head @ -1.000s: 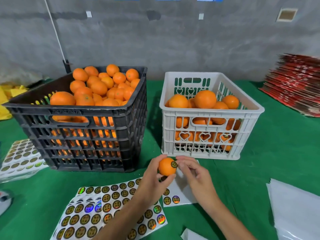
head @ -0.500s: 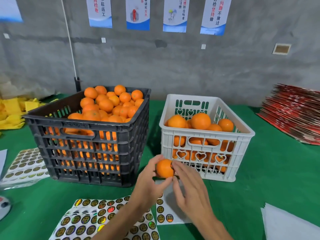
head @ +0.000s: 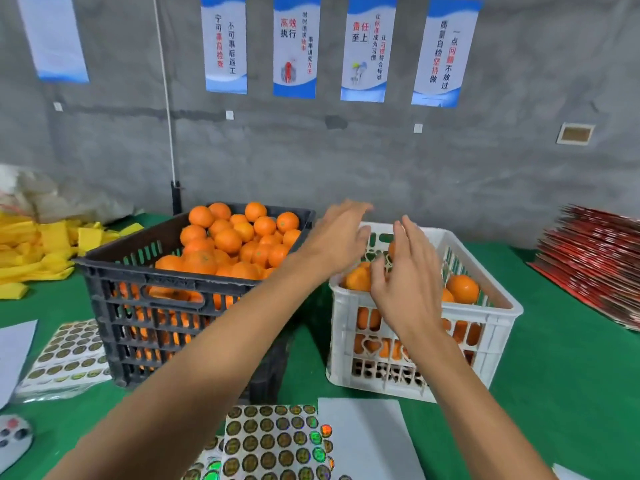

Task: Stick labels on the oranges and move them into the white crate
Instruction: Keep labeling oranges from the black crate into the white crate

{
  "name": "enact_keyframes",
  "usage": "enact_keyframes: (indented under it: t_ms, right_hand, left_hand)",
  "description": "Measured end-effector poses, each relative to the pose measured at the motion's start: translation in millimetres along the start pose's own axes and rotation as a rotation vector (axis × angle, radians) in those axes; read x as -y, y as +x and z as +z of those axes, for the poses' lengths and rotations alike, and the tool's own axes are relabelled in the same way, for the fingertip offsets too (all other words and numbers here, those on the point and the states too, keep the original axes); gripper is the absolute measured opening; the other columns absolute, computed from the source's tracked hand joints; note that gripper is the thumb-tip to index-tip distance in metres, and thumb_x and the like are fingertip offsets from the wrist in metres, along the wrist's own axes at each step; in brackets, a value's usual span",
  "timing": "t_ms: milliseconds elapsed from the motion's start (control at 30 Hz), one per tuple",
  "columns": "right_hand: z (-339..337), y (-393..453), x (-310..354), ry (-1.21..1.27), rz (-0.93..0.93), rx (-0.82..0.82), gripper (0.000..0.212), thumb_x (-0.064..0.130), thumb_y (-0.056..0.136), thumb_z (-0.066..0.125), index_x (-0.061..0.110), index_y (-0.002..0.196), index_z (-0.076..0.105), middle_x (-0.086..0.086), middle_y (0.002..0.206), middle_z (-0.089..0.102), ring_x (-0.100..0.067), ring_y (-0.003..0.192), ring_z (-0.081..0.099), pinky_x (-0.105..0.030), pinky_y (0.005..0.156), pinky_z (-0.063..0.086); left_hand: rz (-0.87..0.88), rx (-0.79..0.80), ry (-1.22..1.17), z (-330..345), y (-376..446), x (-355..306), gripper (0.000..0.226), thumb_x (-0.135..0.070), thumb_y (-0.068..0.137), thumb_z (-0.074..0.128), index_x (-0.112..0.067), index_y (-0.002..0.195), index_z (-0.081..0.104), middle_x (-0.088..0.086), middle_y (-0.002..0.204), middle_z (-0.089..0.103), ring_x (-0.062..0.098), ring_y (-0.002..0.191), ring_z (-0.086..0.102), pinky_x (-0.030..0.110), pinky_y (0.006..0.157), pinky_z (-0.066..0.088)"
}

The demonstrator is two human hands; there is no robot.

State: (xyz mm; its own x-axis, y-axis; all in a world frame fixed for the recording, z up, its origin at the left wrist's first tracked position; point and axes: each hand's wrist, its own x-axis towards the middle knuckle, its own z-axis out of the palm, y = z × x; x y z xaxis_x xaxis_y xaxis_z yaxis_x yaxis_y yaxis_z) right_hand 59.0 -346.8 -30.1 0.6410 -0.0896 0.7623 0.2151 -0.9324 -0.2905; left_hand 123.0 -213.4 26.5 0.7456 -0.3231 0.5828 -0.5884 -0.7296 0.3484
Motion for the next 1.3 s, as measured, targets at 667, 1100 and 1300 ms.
enact_keyframes:
  t_ms: [667, 1100, 1300]
  right_hand:
    - [34, -19, 47, 0.488, -0.045, 0.154, 0.049, 0.03, 0.107, 0.049, 0.017, 0.153, 0.042, 0.002, 0.155, 0.047, -0.008, 0.142, 0.038, -0.042, 0.117, 0.039]
    - [57, -127, -25, 0.582, 0.112, 0.353, 0.054, 0.049, 0.103, 0.054, 0.026, 0.151, 0.048, 0.012, 0.14, 0.058, -0.002, 0.124, 0.055, -0.012, 0.101, 0.043]
    - [81, -196, -64, 0.606, 0.157, 0.626, 0.041, 0.056, 0.105, 0.045, 0.05, 0.145, 0.039, 0.022, 0.132, 0.058, 0.006, 0.116, 0.057, -0.028, 0.1, 0.052]
  left_hand:
    - [-0.246, -0.132, 0.037, -56, -38, 101, 0.065, -0.034, 0.083, 0.083, -0.026, 0.142, 0.058, 0.009, 0.133, 0.059, 0.025, 0.122, 0.058, 0.036, 0.099, 0.049]
    - [-0.136, 0.092, -0.425, 93, -169, 47, 0.064, -0.028, 0.083, 0.082, -0.04, 0.14, 0.055, -0.016, 0.131, 0.052, 0.002, 0.116, 0.057, 0.036, 0.099, 0.054]
    - [-0.298, 0.29, -0.555, 155, -226, 69, 0.058, -0.046, 0.079, 0.079, -0.065, 0.124, 0.047, -0.026, 0.127, 0.052, -0.004, 0.114, 0.056, 0.031, 0.101, 0.054]
